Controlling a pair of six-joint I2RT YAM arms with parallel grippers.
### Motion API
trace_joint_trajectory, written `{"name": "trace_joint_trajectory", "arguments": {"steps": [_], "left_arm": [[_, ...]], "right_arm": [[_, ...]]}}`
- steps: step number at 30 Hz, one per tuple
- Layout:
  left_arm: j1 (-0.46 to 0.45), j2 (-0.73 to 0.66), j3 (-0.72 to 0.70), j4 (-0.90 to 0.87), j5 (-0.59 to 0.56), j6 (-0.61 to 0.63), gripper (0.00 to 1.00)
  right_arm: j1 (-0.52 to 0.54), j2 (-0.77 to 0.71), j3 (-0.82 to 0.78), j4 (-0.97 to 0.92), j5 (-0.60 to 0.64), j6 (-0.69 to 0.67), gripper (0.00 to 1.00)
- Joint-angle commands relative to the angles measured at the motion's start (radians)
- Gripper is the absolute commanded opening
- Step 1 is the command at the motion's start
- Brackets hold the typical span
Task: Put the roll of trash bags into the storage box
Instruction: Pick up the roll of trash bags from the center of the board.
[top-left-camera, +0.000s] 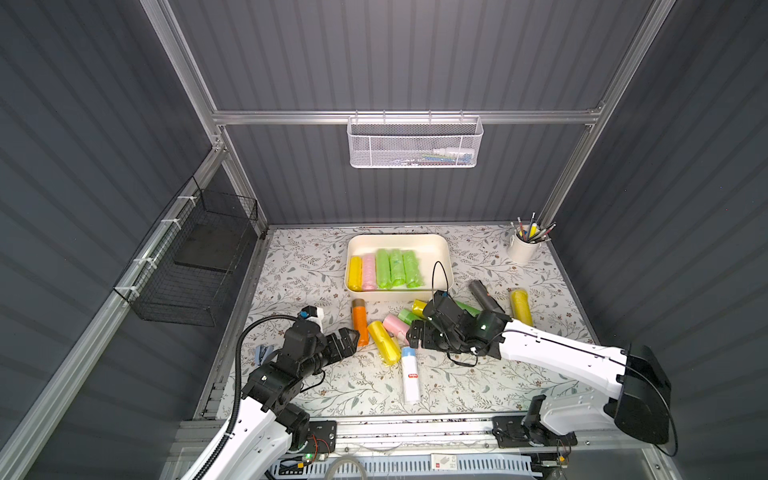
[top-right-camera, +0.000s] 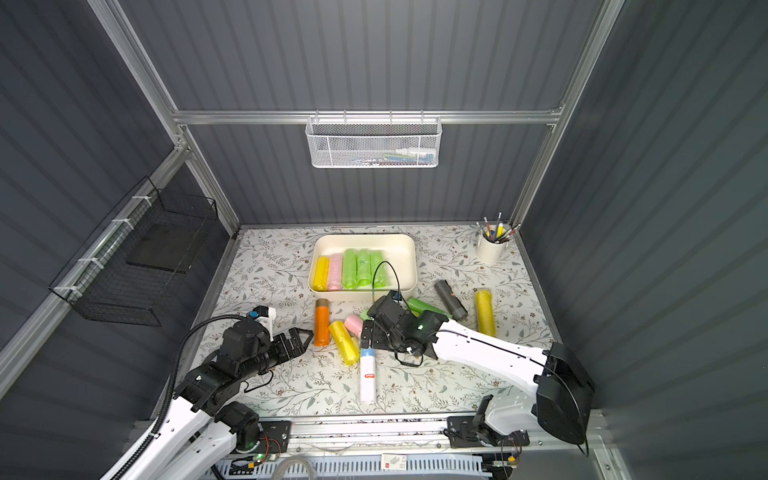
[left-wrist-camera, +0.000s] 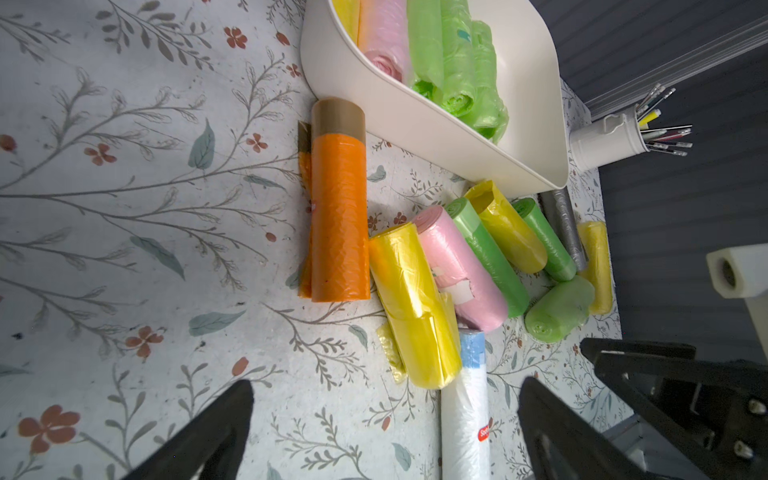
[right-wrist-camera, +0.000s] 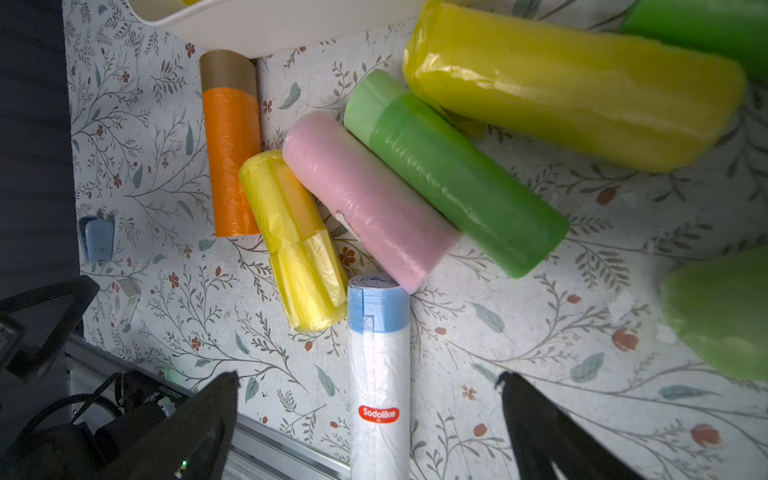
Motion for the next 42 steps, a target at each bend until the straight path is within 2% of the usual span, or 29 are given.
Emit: {"name": "trace_joint_trajectory", "arguments": {"steps": [1,12,27,42], "left_arm": [[0.008,-0.002,-0.025,0.048,0.08,-0.039,1.0],[0.008,0.002,-0.01,-0.013,0.102,-0.018,1.0],[0.008,-0.045,-0.005,-0.059,0.076,-0.038,1.0],[0.008,-0.04,0.005,-0.09,0.059,-0.027,1.0]], "right_arm": [[0.005,0.013,-0.003,-0.007,-0.021,0.016,0.93],[0.029,0.083,-0.007,-0.008,-0.132,-0.012,0.76],[0.08,0.186,-0.026,0.031,-0.213,0.019,0.69],[0.096,0.271,-0.047,0.07,-0.233,0.062,0.61]]}}
